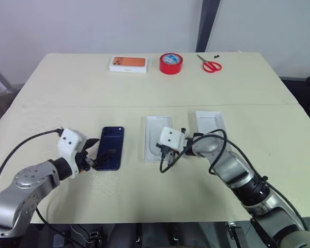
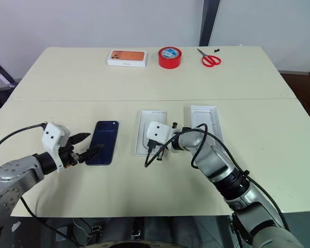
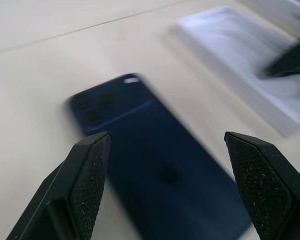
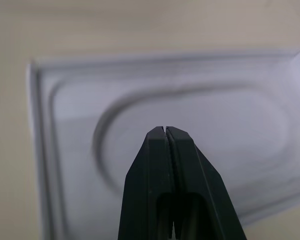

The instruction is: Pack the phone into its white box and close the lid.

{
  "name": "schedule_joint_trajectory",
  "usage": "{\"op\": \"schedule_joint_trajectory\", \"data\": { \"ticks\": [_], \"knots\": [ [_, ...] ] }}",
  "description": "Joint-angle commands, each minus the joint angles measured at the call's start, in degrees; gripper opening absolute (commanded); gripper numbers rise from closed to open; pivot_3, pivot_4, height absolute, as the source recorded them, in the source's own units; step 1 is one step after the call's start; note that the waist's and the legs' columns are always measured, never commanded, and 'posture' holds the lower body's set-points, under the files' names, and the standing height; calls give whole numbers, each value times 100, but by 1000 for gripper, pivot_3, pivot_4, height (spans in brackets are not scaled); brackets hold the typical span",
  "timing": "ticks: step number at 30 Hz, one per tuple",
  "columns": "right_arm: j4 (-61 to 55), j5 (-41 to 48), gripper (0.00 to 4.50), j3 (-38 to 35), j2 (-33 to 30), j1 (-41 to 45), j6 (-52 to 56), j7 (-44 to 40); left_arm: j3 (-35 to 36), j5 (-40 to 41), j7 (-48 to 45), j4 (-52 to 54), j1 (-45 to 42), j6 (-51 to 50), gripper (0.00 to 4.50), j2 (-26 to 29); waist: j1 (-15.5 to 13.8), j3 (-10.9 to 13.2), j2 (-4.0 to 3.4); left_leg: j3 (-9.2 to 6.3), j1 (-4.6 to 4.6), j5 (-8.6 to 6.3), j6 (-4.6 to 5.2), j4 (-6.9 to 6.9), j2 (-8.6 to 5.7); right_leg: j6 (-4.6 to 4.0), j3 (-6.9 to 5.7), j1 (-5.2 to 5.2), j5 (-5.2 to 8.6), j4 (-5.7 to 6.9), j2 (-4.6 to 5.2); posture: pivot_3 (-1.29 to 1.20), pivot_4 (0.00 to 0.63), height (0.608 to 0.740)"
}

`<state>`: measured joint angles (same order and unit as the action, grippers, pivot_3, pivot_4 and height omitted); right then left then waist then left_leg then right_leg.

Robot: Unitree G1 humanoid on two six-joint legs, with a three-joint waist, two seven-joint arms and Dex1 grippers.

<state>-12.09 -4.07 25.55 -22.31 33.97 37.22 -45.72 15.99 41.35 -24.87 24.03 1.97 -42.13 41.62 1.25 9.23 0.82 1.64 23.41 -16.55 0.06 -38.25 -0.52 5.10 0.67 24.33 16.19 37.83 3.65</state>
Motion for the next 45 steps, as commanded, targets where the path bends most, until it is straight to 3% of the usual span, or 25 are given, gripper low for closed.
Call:
{"op": "schedule_joint_trajectory", "data": {
  "ticks": [1, 10, 15, 24, 34, 45],
  "knots": [
    [-100, 110, 0, -36, 406, 332, 166, 179, 483, 301, 632, -345, -298, -883, 4480, -90, -5, -3, 4, -2, -1, 0, 0, -1, 1, 0, 0, 3, 0, 6, -3, 0, 150, 725],
    [839, -543, 0, 1133, 1124, 1024, 609, 420, 958, 1581, 1378, -1163, -1678, -3915, 4480, -456, -27, -8, 15, -2, 0, 5, -8, -7, -3, 2, -4, 4, -1, 16, -4, 0, 150, 725],
    [1176, -728, 0, 1559, 1258, 1232, 704, 304, 923, 1651, 1476, -1396, -2078, -4962, 4480, -694, -7, -9, 15, -2, -1, 24, -42, -6, -5, 2, -5, 6, -1, 19, -4, 0, 150, 725],
    [1756, -920, 0, 1843, 1609, 1460, 461, 200, 584, 2417, 2156, -1507, -2096, -5037, 4480, -1142, -24, -42, 8, -3, -12, 29, -53, -3, -5, 2, -2, -2, -1, 22, -3, 0, 150, 725],
    [1733, -953, 0, 1731, 1706, 1400, 349, 152, 1172, 3930, 3140, -1910, -2307, -5037, 4480, -1865, -38, -83, 19, -5, -12, 29, -53, -3, -9, 1, -3, -5, -1, 19, 3, 0, 150, 725],
    [1487, -976, 0, 1565, 1514, 1251, 414, 127, 1314, 4829, 4296, -2307, -2265, -4275, 4480, -1328, 6, -84, 22, -7, -9, 32, -58, 1, -8, 1, -2, 7, 0, 21, 0, 0, 150, 725]
  ]
}}
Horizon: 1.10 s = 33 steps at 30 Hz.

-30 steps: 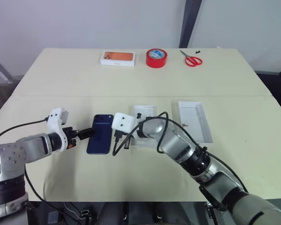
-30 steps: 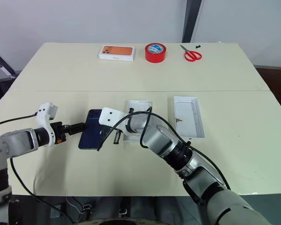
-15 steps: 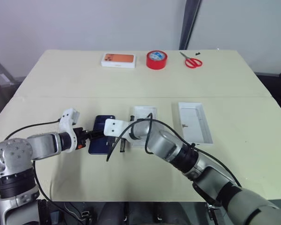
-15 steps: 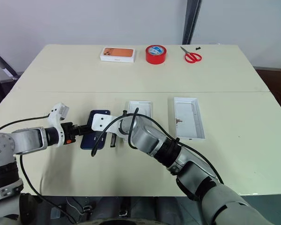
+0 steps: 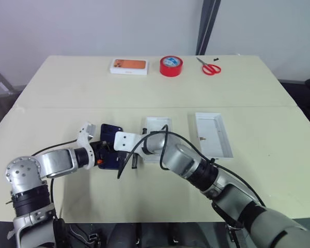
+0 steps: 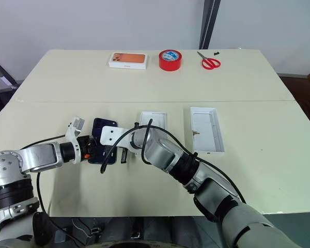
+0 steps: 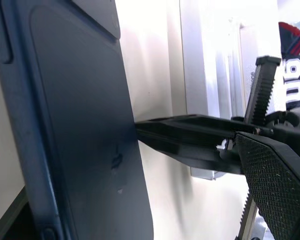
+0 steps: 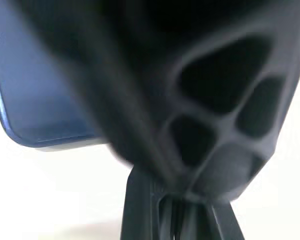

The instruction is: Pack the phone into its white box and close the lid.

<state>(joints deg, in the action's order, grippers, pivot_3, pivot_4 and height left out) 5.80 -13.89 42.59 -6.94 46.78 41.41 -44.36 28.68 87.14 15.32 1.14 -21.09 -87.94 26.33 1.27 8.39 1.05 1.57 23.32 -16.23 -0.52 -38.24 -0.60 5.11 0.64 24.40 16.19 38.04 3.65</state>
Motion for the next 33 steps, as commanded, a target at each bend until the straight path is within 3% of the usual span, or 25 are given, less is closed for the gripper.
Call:
{"op": "schedule_joint_trajectory", "data": {
  "ticks": [1, 3, 6, 13, 19, 25, 33],
  "knots": [
    [-348, 5, 0, -158, -51, -43, 6, -12, 28, 393, 365, -40, 73, 423, 4480, 249, 6, 0, 0, 0, 1, 1, -1, 0, 0, 0, 0, 2, 0, 1, 0, 0, 150, 725],
    [-432, 2, 0, -184, -93, -61, 32, -19, -46, 650, 510, -48, 156, 622, 4480, 348, 12, 1, 0, 0, 2, 1, -2, 1, 1, 0, 1, 4, 0, 0, 0, 0, 150, 725],
    [-583, 2, 0, -235, -167, -90, 90, -23, -175, 938, 717, -1, 335, 929, 3686, 504, 11, 2, 0, 0, 4, 1, -2, 1, 1, 0, 1, 5, 0, 0, 0, 0, 150, 725],
    [-1272, 113, 0, -526, -456, -90, 296, -115, -586, 1577, 884, 147, 598, 1543, 177, 807, -28, 4, 8, -1, 10, 1, -2, 0, 1, -1, 0, 6, 1, -6, 2, 0, 150, 725],
    [-2064, 382, 0, -985, -859, -122, 702, -325, -772, 2239, 1019, 225, 837, 2185, 46, 1020, -8, 8, 8, -1, 9, 1, -2, 5, 2, -2, 0, 9, 1, -7, 2, 0, 150, 725],
    [-2630, 795, 0, -1590, -1476, -306, 600, -542, -975, 2402, 892, 531, 655, 2668, 46, 1037, -48, 13, 13, -1, 11, 0, 0, 4, 2, -3, 0, 5, 1, -14, 3, 0, 150, 725],
    [-2912, 1657, 0, -2927, -2549, -1053, 2, -961, -2108, 2395, 1194, 811, -333, 3239, 46, 98, -65, 20, 22, -1, 15, -5, 10, 3, 1, -1, -6, -17, 0, -47, 4, 0, 150, 725]
  ]
}}
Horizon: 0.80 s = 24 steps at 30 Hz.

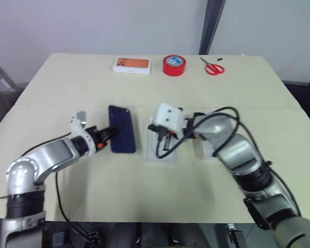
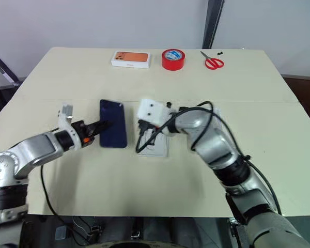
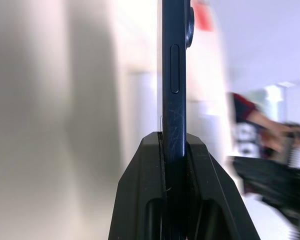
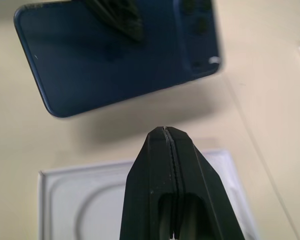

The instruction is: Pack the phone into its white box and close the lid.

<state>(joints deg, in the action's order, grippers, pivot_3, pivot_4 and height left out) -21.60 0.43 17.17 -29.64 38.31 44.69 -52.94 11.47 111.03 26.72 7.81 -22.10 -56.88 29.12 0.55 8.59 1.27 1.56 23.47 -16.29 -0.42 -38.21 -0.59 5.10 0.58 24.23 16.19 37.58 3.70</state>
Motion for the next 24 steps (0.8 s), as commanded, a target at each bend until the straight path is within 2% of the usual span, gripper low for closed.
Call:
{"op": "schedule_joint_trajectory", "data": {
  "ticks": [1, 7, 14, 18, 23, 24],
  "knots": [
    [-149, 226, 0, -440, -408, -300, -406, -97, -529, -85, 67, 60, -302, 149, 46, -292, 27, 0, 0, 1, 0, -1, 2, 0, -1, 0, 1, -1, 0, -2, 0, 0, 150, 725],
    [-129, 246, 0, -635, -769, -572, -499, 61, -1074, -692, -137, -585, -713, 42, 46, -699, 40, 8, -6, 4, -6, 7, -6, 1, 8, 0, 5, 10, 0, 22, -19, 0, 150, 725],
    [-170, 277, 0, -646, -921, -676, -523, 184, -1180, -1087, -309, -1023, -983, -252, 46, -882, 9, 10, -2, 5, -3, 9, -7, -5, 6, 1, 6, 10, 0, 24, -18, 0, 150, 725],
    [-157, 294, 0, -624, -984, -704, -564, 216, -1141, -1176, -353, -1050, -993, -352, 1811, -977, 5, 12, 2, 4, -2, 9, -7, -6, 6, 1, 6, 9, 0, 22, -17, 0, 150, 725],
    [-134, 322, 0, -576, -1023, -700, -607, 217, -1080, -1181, -414, -967, -962, -408, 4432, -1051, 5, 12, 2, 4, -3, 9, -8, -7, 6, 1, 6, 8, 0, 23, -17, 0, 150, 725],
    [-127, 324, 0, -566, -1028, -699, -616, 218, -1061, -1142, -414, -928, -956, -425, 4477, -1043, 5, 12, 2, 4, -3, 9, -8, -7, 6, 1, 6, 8, 0, 23, -17, 0, 150, 725]
  ]
}}
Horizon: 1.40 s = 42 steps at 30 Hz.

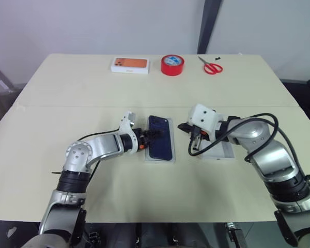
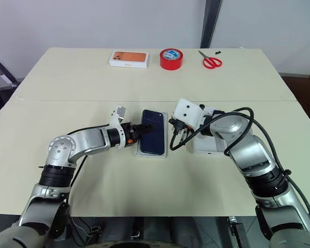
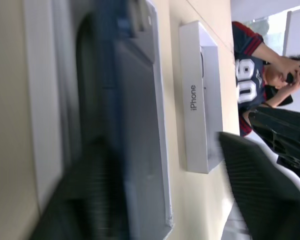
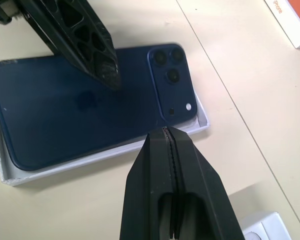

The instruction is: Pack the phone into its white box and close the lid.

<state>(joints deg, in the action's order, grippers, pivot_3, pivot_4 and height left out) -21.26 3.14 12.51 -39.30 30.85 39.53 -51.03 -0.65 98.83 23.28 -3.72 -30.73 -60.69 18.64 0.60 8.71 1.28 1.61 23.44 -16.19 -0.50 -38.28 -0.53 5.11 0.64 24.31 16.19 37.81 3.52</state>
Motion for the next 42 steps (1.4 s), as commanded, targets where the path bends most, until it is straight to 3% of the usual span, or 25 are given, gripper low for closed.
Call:
{"op": "schedule_joint_trajectory", "data": {
  "ticks": [1, 13, 15, 18, 21, 24, 27, 35, 42],
  "knots": [
    [-155, 54, 0, -94, -66, 47, -106, 29, 163, 101, -68, 248, -89, -57, 4477, 11, 4, 0, 0, 0, 0, 0, 0, -1, 0, 0, 0, 0, 0, 0, 0, 0, 150, 725],
    [-56, 16, 0, -8, -107, 44, -153, 44, 251, 353, -198, 918, -229, -564, 4477, 1236, 3, 1, 2, -1, 0, 0, -1, -1, 1, 0, 0, 0, 0, 0, 1, 0, 150, 725],
    [-14, -42, 0, 38, -138, 57, -90, 62, 311, 85, -323, 1081, -237, -573, 4477, 1494, 4, 2, 2, -1, 0, 0, -1, -1, 1, 0, 0, 0, 0, 0, 1, 0, 150, 725],
    [60, -190, 0, 191, -235, 85, 83, 79, 258, -1000, -768, 1487, -183, -496, 4477, 1997, 11, 3, 0, -1, -1, 1, -2, 0, 1, -1, 0, 0, 1, 0, 1, 0, 150, 725],
    [173, -377, 0, 503, -215, 126, 220, 136, -366, -2582, -1500, 1904, -51, -329, 3658, 2582, 17, 6, -2, 1, -2, 1, -3, 3, 0, -2, 0, 0, 1, 0, -2, 0, 150, 725],
    [337, -703, 0, 902, -182, 180, 296, 234, -1082, -3897, -2179, 1993, -5, -43, 2133, 2794, 1, 7, -3, 4, -3, 1, -2, 3, -1, -3, 1, -1, 2, -1, -2, 0, 150, 725],
    [501, -914, 0, 1166, -84, 241, 370, 335, -1685, -4868, -2755, 1871, -127, 162, 741, 2708, -11, 9, -1, 5, 1, 1, -2, 3, -3, -3, 0, -2, 1, -9, -1, 0, 150, 725],
    [618, -1177, 0, 1468, 314, 399, 645, 502, -2472, -6221, -3937, 1443, -525, 340, 741, 1872, -21, 8, -1, 5, 3, -1, 4, 1, -2, -1, 0, -4, 1, -10, -1, 0, 150, 725],
    [131, -1141, 0, 1411, 4, 226, 715, 234, -2632, -6669, -4624, 1560, -603, 97, 741, 1243, -41, 8, -2, 4, 3, -20, 38, -5, -3, 0, -2, -9, 0, -11, 1, 0, 150, 725]
  ]
}}
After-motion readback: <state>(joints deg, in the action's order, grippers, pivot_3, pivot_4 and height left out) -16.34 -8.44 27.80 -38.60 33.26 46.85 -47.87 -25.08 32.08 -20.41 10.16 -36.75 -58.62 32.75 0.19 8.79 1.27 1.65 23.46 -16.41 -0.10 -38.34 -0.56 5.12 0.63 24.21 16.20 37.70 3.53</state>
